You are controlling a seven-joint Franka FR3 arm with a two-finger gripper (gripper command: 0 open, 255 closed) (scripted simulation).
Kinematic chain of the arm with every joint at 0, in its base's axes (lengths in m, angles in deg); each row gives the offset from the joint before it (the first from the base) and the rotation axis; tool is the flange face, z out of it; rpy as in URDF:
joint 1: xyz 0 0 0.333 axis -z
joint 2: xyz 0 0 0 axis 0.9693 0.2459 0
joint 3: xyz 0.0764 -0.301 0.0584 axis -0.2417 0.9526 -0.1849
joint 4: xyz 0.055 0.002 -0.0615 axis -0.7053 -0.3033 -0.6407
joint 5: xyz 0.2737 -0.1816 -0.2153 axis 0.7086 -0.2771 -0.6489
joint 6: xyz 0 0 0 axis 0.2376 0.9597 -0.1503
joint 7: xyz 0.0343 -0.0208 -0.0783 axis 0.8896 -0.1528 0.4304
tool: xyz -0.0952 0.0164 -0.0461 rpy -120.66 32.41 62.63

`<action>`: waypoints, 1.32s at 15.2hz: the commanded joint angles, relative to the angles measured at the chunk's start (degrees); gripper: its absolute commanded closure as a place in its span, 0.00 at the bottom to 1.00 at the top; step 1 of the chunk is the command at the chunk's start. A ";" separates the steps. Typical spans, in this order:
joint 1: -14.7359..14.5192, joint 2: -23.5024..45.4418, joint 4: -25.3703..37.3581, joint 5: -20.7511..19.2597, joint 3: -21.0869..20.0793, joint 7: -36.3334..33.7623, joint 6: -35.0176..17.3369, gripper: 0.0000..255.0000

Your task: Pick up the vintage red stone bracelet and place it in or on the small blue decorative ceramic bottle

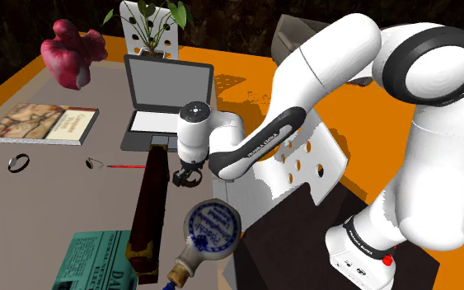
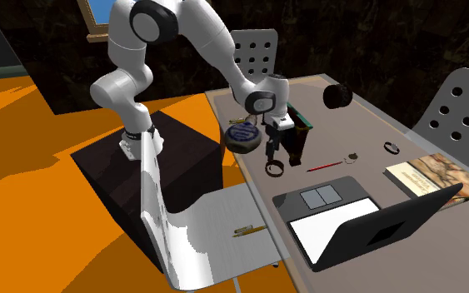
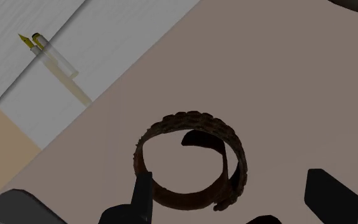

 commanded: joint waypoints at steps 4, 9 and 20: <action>-1.11 4.05 1.85 -2.44 1.91 -1.58 -2.24 0.00; -1.59 5.89 2.57 -3.46 2.82 -2.28 -3.35 0.00; -1.59 5.88 2.57 -3.45 2.81 -2.27 -3.34 1.00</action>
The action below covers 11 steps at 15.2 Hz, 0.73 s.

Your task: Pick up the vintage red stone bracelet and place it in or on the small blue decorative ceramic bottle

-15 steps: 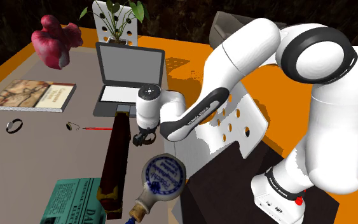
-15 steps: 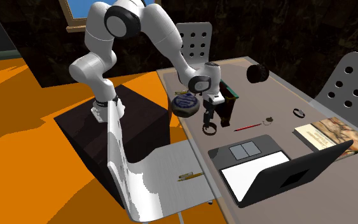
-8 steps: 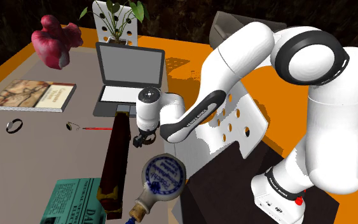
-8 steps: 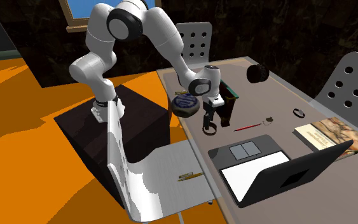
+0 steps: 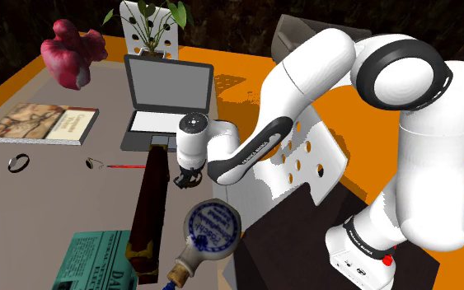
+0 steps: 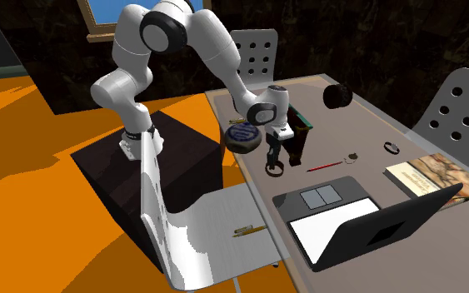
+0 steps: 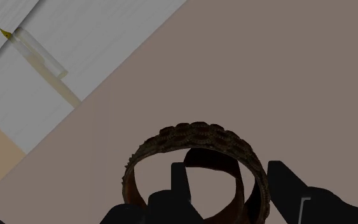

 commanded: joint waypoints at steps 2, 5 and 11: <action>0.00 0.00 0.00 0.00 0.00 0.00 0.00 1.00; 0.26 -0.67 -0.22 0.41 -0.34 0.37 0.44 1.00; 1.77 -4.65 -1.24 3.03 -2.40 2.69 3.25 1.00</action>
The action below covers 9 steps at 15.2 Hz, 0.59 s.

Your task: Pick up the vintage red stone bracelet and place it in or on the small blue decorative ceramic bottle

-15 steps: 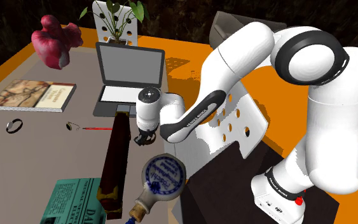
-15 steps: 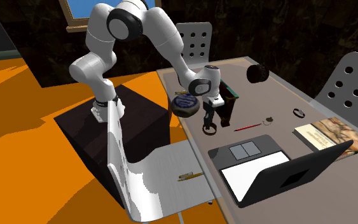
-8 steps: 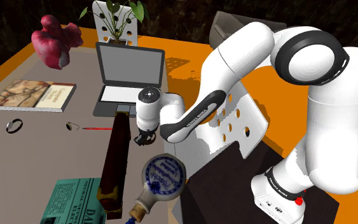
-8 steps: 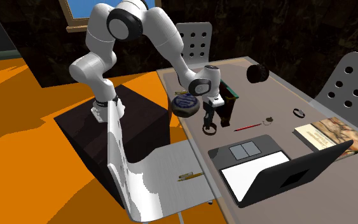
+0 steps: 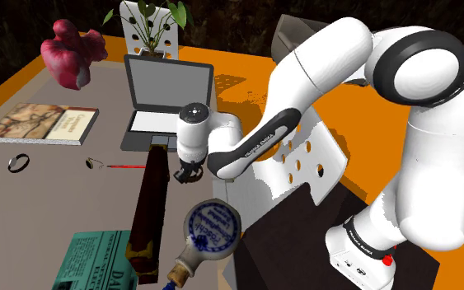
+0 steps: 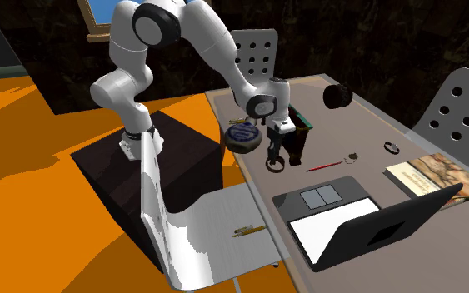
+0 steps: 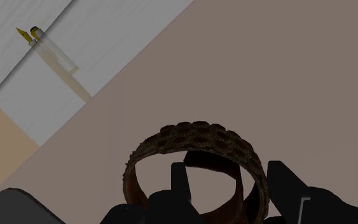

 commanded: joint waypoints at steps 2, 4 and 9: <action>0.64 -1.95 -0.31 1.43 -1.06 1.15 1.57 1.00; 1.09 -3.22 -0.50 2.37 -1.69 1.95 2.56 1.00; 2.13 -6.30 -0.76 4.77 -3.16 3.98 5.10 1.00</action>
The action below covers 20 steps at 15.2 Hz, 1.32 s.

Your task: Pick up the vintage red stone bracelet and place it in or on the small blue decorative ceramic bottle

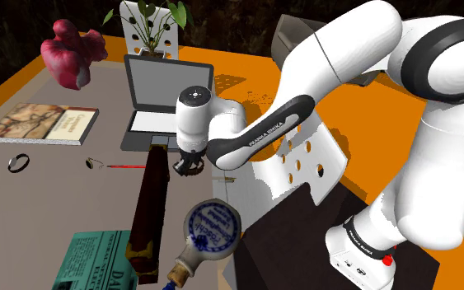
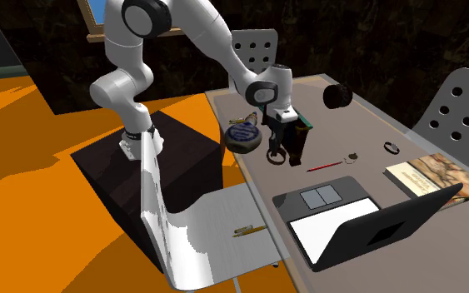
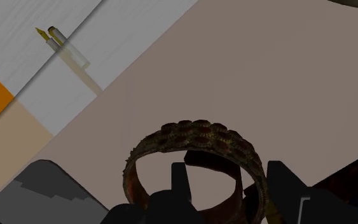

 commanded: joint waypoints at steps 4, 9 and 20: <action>0.97 -2.89 0.12 2.43 -1.31 2.12 2.68 1.00; 1.72 -5.70 0.45 4.78 -2.43 4.09 5.44 1.00; 2.85 -11.18 2.36 9.47 -4.13 8.08 11.96 1.00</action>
